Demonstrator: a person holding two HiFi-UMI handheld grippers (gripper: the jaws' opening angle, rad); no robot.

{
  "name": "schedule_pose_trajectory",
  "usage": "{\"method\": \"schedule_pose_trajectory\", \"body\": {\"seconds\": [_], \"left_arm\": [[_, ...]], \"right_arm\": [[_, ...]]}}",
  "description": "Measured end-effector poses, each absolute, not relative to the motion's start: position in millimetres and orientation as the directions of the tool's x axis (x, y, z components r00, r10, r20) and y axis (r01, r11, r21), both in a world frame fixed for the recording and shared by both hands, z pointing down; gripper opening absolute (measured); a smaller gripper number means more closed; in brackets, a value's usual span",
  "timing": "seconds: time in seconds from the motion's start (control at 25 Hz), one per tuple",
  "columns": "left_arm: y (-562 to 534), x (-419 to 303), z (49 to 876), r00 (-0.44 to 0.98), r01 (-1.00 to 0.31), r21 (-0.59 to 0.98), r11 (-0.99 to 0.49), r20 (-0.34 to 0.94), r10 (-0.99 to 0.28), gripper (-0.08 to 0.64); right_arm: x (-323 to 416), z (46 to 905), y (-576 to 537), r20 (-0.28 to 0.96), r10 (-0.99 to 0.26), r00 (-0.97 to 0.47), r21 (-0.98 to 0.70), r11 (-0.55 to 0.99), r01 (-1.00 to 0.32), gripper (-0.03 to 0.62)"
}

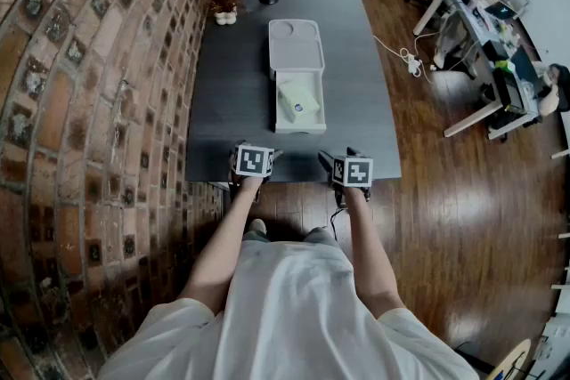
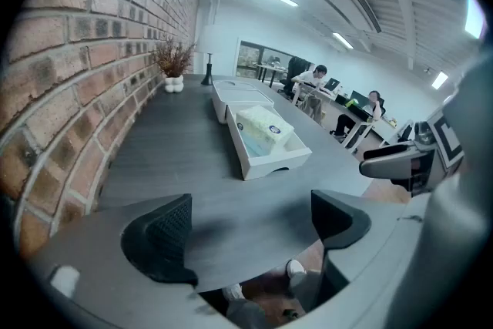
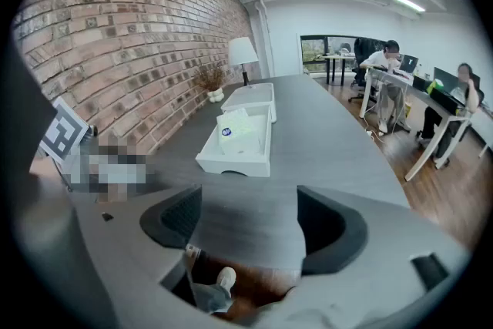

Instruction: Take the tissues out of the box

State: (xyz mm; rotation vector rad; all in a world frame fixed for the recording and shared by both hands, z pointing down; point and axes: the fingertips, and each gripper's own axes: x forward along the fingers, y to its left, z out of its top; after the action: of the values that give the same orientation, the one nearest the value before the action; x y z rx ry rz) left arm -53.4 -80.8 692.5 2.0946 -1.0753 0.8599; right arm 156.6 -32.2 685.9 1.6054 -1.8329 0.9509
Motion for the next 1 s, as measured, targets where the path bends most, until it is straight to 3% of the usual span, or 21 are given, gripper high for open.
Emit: {"method": "schedule_pose_trajectory", "body": {"seconds": [0.24,0.72,1.0], "left_arm": [[-92.1,-54.9,694.4,0.422,-0.850,0.179,-0.495,0.794,-0.438,0.482],[-134.6,-45.3,699.3,0.290,-0.944,0.157,-0.290,0.815,-0.502,0.482],[-153.3,-47.5,694.7,0.306,-0.945,0.192,-0.266,0.805,-0.508,0.482]], "right_arm": [[161.5,683.7,-48.3,0.759,-0.631,-0.162,-0.182,0.034,-0.983,0.400],[188.2,688.7,-124.4,0.754,-0.572,-0.323,-0.195,0.274,-0.942,0.399],[196.4,686.2,-138.2,0.698,-0.591,-0.404,-0.312,0.257,-0.915,0.397]]}}
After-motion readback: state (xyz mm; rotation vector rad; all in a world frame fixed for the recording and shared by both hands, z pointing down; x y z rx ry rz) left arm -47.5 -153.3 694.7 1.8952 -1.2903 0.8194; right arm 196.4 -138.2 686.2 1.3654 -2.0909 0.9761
